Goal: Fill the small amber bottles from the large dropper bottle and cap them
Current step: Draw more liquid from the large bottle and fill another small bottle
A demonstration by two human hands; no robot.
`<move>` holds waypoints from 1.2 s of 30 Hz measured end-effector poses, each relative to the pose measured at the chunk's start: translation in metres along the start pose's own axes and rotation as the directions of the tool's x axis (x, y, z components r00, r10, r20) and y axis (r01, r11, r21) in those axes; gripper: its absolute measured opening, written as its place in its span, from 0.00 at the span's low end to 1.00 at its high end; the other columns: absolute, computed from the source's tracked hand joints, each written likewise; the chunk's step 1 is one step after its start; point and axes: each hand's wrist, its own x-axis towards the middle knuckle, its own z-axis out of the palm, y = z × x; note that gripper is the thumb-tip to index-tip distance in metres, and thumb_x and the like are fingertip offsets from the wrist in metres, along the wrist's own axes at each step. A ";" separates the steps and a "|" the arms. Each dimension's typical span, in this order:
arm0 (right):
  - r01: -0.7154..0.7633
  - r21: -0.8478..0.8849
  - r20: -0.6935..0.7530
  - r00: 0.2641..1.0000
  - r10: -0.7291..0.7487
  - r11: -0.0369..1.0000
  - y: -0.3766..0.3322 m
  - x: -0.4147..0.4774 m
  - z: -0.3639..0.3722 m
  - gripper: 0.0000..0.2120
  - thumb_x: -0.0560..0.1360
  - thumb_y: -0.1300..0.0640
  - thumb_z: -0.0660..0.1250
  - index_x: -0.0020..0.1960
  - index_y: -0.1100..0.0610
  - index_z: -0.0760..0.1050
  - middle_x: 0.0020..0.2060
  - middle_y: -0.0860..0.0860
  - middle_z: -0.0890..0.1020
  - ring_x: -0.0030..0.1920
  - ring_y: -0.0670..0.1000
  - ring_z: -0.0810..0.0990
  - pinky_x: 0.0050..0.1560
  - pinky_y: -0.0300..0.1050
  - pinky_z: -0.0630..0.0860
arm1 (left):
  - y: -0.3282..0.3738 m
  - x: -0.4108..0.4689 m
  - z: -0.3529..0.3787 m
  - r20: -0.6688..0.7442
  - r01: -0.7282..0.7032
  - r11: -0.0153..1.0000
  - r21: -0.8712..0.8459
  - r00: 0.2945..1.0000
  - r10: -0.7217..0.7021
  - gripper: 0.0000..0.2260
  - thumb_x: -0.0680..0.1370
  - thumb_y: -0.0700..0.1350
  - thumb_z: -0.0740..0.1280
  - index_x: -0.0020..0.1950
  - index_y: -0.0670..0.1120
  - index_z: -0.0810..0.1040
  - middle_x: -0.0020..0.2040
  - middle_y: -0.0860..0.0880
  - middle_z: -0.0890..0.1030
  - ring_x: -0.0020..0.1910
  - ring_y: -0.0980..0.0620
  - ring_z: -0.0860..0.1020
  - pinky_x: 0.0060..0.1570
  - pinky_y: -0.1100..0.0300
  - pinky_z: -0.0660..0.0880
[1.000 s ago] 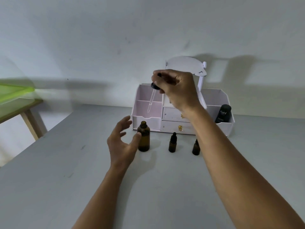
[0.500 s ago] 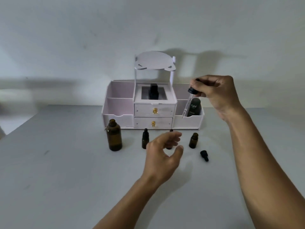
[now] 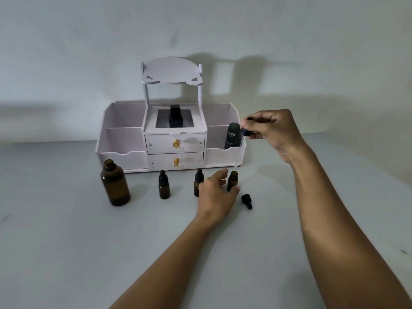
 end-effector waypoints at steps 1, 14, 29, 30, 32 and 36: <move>-0.006 -0.003 0.004 1.000 0.006 1.000 0.002 0.001 0.000 0.03 0.71 0.62 0.77 0.40 0.55 0.86 0.33 0.50 0.86 0.37 0.50 0.84 0.49 0.54 0.84 | 0.000 0.003 0.001 -0.008 -0.005 1.000 0.004 1.000 0.005 0.26 0.75 0.44 0.73 0.72 0.45 0.73 0.65 0.49 0.80 0.61 0.55 0.79 0.62 0.65 0.73; -0.019 -0.041 0.039 0.999 0.020 0.999 0.017 0.005 0.003 0.05 0.70 0.63 0.76 0.40 0.54 0.86 0.34 0.49 0.86 0.38 0.48 0.84 0.48 0.53 0.84 | -0.003 0.009 0.006 -0.034 -0.043 0.998 -0.036 0.999 0.042 0.13 0.75 0.37 0.72 0.58 0.46 0.84 0.48 0.53 0.86 0.49 0.58 0.84 0.59 0.63 0.78; 0.004 -0.104 0.026 1.000 -0.001 0.995 0.022 0.006 0.004 0.04 0.69 0.64 0.78 0.36 0.57 0.85 0.33 0.53 0.85 0.36 0.56 0.84 0.49 0.61 0.83 | -0.001 0.006 0.007 -0.025 -0.053 0.998 -0.020 0.998 0.053 0.15 0.75 0.37 0.72 0.61 0.46 0.83 0.50 0.51 0.86 0.50 0.58 0.83 0.59 0.67 0.76; 0.004 -0.105 0.026 1.000 -0.001 0.994 0.022 0.006 0.004 0.04 0.69 0.64 0.78 0.36 0.57 0.85 0.33 0.53 0.85 0.36 0.56 0.84 0.49 0.60 0.83 | -0.001 0.006 0.007 -0.025 -0.054 0.998 -0.020 0.998 0.053 0.15 0.75 0.37 0.71 0.61 0.46 0.83 0.50 0.51 0.86 0.50 0.58 0.83 0.59 0.67 0.75; 0.004 -0.104 0.026 1.000 -0.002 0.995 0.022 0.007 0.004 0.03 0.69 0.64 0.78 0.38 0.58 0.85 0.34 0.54 0.85 0.37 0.55 0.84 0.49 0.58 0.84 | -0.001 0.007 0.007 -0.023 -0.053 0.998 -0.024 0.998 0.052 0.14 0.75 0.37 0.71 0.61 0.45 0.83 0.50 0.51 0.86 0.50 0.57 0.83 0.59 0.66 0.76; 0.001 -0.114 0.055 0.998 0.005 0.994 0.020 0.006 0.003 0.04 0.69 0.62 0.78 0.43 0.61 0.86 0.37 0.55 0.86 0.38 0.51 0.84 0.45 0.49 0.84 | -0.002 0.008 0.007 -0.022 -0.061 0.998 -0.019 0.998 0.061 0.15 0.75 0.37 0.71 0.61 0.45 0.83 0.51 0.50 0.86 0.51 0.57 0.83 0.60 0.66 0.76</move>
